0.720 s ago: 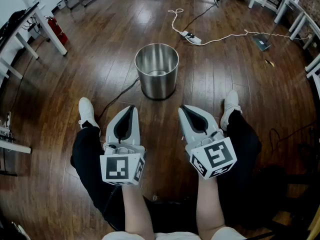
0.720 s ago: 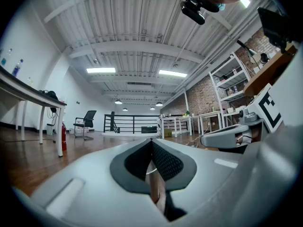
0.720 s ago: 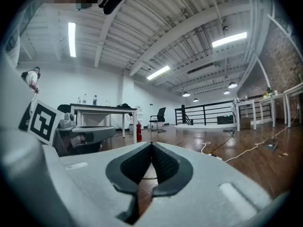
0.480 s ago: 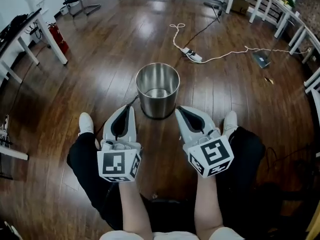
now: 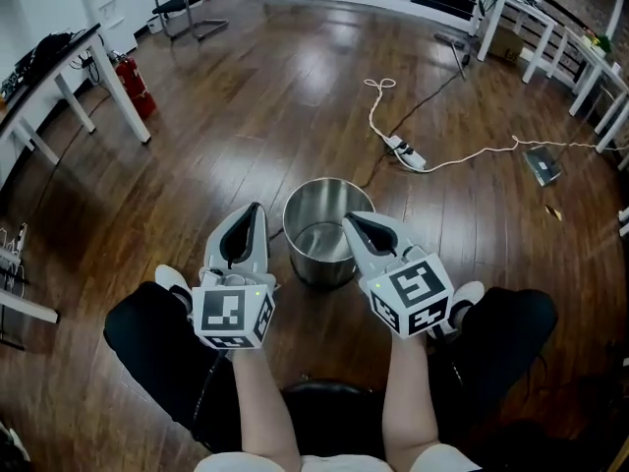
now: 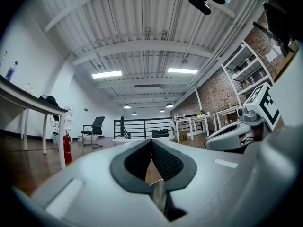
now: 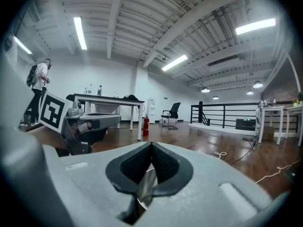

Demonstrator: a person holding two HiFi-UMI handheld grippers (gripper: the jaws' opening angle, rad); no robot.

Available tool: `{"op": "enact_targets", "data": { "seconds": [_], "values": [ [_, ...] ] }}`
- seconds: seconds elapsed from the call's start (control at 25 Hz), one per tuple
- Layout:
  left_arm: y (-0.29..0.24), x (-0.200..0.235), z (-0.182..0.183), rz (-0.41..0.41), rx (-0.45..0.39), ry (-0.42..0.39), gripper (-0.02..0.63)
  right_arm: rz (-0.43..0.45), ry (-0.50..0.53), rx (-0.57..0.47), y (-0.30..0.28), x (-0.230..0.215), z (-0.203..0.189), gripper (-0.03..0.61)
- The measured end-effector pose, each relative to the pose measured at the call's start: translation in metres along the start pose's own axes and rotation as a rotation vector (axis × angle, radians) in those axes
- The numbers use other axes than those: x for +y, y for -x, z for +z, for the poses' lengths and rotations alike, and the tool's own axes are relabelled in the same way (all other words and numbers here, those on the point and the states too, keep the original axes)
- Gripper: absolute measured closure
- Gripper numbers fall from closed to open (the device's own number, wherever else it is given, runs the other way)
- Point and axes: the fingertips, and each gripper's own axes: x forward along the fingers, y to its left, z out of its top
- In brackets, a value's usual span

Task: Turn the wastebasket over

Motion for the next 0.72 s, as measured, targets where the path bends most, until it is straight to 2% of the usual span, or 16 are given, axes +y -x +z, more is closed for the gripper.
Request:
{"op": "enact_targets", "data": {
  "seconds": [0.12, 0.24, 0.48, 0.56, 0.6, 0.64, 0.72],
  "values": [
    [-0.02, 0.013, -0.017, 0.015, 0.031, 0.006, 0.598, 0.052, 0.0, 0.054, -0.033, 0.0, -0.016, 0.586],
    [-0.033, 0.023, -0.049, 0.037, 0.088, 0.024, 0.598, 0.113, 0.004, 0.126, -0.06, 0.01, -0.043, 0.586],
    [-0.05, 0.062, -0.139, 0.123, 0.232, 0.13, 0.597, 0.204, 0.023, 0.304, -0.11, 0.029, -0.109, 0.586],
    [-0.048, 0.074, -0.159, 0.155, 0.259, 0.173, 0.597, 0.238, 0.023, 0.346, -0.121, 0.042, -0.124, 0.586],
    [-0.047, 0.079, -0.165, 0.165, 0.267, 0.187, 0.597, 0.255, 0.027, 0.361, -0.126, 0.049, -0.13, 0.563],
    [-0.046, 0.082, -0.171, 0.172, 0.273, 0.194, 0.588, 0.267, 0.033, 0.378, -0.13, 0.055, -0.136, 0.513],
    [-0.043, 0.085, -0.181, 0.179, 0.287, 0.194, 0.566, 0.28, 0.048, 0.421, -0.137, 0.064, -0.152, 0.491]
  ]
}}
